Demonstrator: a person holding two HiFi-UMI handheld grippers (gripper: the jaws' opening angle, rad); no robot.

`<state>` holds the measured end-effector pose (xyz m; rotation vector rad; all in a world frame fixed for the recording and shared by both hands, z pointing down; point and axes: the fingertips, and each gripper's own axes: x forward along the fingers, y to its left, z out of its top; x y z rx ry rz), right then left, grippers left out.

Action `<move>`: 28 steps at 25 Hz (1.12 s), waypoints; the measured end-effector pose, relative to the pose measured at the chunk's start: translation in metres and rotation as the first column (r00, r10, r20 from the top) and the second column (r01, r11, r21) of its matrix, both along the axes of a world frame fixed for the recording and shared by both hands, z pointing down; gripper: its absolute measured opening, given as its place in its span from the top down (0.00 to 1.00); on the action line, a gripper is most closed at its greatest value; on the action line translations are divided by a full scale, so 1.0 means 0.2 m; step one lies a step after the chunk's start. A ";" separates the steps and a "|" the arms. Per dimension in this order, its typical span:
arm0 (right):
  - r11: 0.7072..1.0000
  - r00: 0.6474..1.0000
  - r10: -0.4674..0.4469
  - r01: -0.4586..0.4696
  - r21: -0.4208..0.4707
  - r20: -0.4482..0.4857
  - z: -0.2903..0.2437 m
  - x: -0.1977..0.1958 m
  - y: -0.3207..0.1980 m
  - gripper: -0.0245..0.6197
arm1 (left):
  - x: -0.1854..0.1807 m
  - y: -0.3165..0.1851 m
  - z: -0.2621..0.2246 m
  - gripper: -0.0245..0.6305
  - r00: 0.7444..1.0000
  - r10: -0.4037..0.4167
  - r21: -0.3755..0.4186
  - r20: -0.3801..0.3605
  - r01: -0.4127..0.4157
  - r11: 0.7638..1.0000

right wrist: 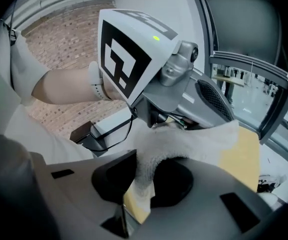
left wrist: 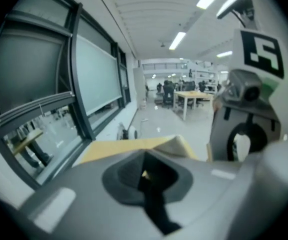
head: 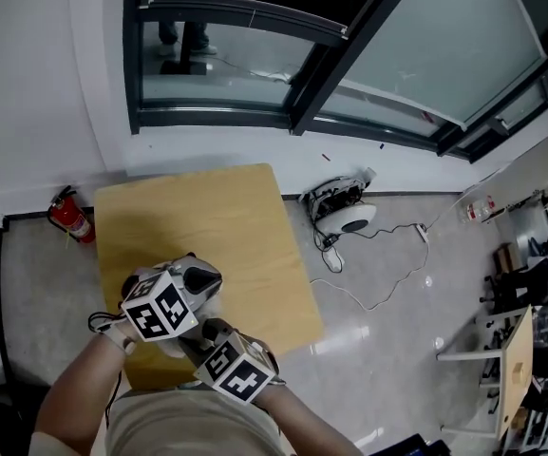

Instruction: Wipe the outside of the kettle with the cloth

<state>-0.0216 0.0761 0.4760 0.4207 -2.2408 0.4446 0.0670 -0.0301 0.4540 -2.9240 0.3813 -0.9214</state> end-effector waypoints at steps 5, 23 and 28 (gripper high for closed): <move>0.997 0.997 0.075 -0.074 -0.020 0.037 0.02 0.02 0.04 0.85 | 0.00 0.02 -0.01 0.96 1.000 0.012 0.024 -0.019 -0.011 1.000; 0.994 0.997 0.077 -0.078 0.077 0.011 0.15 0.03 0.11 0.85 | 0.01 0.03 0.03 0.96 0.997 0.061 0.089 0.041 -0.064 0.994; 0.992 0.996 0.088 -0.089 0.085 0.016 0.15 0.03 0.12 0.85 | -0.01 0.01 0.00 0.96 0.999 0.038 0.053 -0.019 -0.036 0.998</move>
